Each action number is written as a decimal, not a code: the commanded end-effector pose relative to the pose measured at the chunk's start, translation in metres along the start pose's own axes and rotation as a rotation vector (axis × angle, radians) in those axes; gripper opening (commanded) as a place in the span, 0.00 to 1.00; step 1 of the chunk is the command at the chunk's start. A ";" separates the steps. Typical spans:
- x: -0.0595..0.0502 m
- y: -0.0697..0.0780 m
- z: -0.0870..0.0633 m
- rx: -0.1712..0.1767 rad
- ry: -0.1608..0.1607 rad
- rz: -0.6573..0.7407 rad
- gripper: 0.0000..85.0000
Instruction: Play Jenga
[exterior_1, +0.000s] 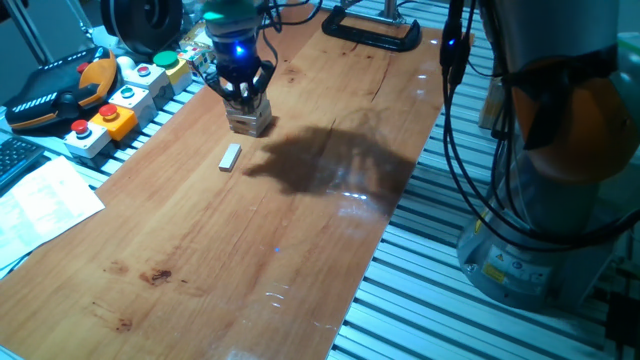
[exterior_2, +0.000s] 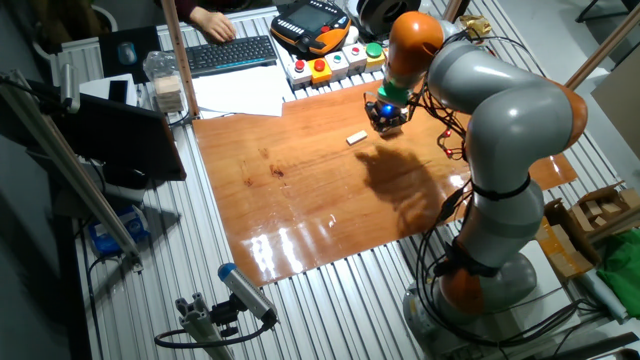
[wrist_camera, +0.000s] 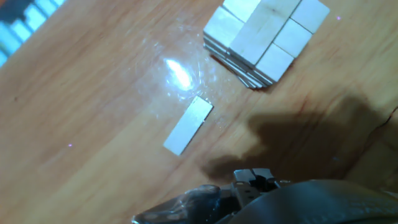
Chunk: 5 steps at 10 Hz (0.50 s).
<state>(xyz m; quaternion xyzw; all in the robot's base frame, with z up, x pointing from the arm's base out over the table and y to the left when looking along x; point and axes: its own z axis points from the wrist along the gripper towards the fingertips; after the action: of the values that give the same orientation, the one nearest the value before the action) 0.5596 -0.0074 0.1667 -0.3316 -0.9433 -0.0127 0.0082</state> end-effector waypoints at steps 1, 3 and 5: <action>-0.001 -0.001 -0.001 -0.001 0.001 -0.022 0.01; -0.004 -0.005 -0.004 -0.001 -0.009 -0.083 0.01; -0.007 -0.008 -0.005 -0.011 -0.003 -0.108 0.01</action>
<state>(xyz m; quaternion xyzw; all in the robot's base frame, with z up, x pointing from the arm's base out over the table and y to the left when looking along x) 0.5596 -0.0183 0.1717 -0.2812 -0.9595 -0.0180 0.0049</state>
